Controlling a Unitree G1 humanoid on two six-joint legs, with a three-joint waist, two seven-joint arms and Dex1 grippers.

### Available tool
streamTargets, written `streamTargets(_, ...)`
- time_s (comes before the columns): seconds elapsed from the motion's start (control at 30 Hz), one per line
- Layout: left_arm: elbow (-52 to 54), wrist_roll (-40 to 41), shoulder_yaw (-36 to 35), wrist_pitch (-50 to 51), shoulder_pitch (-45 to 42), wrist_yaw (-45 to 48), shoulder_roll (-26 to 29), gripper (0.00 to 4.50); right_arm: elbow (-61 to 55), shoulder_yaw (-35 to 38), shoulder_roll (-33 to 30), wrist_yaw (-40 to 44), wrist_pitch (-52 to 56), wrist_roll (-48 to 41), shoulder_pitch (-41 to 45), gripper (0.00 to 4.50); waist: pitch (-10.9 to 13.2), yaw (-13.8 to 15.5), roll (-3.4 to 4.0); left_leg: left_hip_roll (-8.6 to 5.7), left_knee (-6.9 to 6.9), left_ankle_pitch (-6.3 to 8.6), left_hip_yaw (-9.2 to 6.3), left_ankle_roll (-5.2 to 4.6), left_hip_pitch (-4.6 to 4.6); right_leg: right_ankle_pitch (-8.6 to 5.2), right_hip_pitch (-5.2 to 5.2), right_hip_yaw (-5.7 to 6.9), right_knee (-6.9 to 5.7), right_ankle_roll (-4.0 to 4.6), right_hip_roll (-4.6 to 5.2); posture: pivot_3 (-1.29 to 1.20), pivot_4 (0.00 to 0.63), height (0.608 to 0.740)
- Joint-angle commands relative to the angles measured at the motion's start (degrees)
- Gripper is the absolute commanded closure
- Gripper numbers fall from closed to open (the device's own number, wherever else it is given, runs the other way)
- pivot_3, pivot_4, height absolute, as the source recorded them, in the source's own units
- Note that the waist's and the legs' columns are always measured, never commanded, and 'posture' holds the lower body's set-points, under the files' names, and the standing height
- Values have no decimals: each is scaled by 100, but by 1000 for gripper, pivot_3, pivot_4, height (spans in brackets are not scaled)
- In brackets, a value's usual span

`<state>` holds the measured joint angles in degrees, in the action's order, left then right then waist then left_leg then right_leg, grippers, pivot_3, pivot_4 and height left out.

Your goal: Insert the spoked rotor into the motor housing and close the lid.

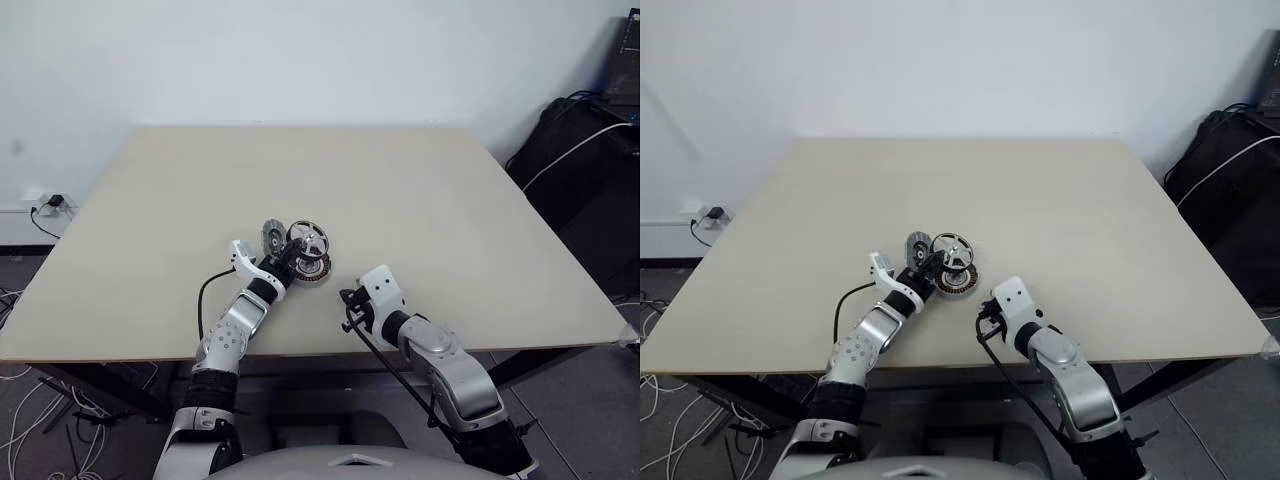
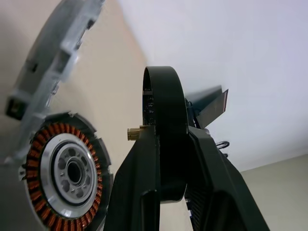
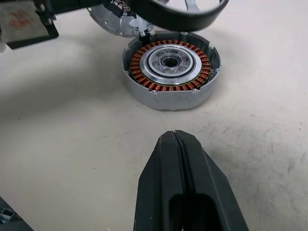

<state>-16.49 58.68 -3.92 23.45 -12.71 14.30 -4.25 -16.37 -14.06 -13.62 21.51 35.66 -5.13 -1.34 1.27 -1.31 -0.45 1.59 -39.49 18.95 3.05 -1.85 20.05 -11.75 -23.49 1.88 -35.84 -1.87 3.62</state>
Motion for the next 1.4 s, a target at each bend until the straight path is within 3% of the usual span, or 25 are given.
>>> streamTargets(0.03,-41,14,137,-7,23,-13,-1145,4054,-263,67,22,-25,-21,-63,30,4500,0,1,0,0,0,0,0,0,0,0,0,0,0,0,0,0,0,740)
streamTargets(0.57,-325,-140,216,124,5,-116,-1168,4054,-259,77,30,-46,-33,-67,30,4500,0,1,0,0,0,0,0,0,1,1,0,0,0,-1,0,0,0,740)
streamTargets(0.9,-195,-191,269,135,41,-122,-1115,871,-240,83,52,-54,-39,-67,47,4500,0,1,0,0,0,0,0,0,1,1,0,0,0,-1,0,0,0,740)
streamTargets(1.4,785,-783,678,354,503,-913,-717,871,-162,44,113,-49,-75,-51,93,4500,0,7,0,0,0,0,-1,0,0,2,0,-1,0,-1,0,0,0,740)
